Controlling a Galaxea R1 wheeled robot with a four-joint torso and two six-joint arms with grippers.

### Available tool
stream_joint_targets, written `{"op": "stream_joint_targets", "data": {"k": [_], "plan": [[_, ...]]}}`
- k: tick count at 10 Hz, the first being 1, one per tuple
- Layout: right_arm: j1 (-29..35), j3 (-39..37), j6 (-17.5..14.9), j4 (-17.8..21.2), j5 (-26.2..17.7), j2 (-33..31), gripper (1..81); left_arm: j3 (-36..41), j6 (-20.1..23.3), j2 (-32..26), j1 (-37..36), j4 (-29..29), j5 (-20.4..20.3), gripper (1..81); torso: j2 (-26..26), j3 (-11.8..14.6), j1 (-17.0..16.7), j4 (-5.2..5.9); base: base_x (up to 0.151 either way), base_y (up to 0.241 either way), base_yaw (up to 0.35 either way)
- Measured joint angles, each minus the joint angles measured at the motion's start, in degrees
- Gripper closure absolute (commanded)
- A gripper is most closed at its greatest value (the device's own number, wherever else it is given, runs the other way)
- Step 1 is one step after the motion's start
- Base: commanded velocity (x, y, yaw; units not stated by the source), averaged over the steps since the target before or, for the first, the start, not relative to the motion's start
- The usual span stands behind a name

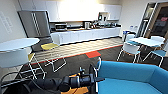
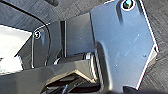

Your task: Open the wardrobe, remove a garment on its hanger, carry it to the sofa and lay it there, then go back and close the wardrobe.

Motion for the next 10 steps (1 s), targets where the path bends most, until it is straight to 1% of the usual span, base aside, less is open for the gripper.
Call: {"op": "stream_joint_targets", "data": {"k": [10], "plan": [[0.02, 0.00, 0.02, 0.00, -0.10, 0.17, 1.0, 0.85, 0.01, -0.35, 0.30, 0.52, 0.69, 81.1, 0.00, 0.00, 0.00, 0.00, 0.000, 0.000, -0.213]]}}
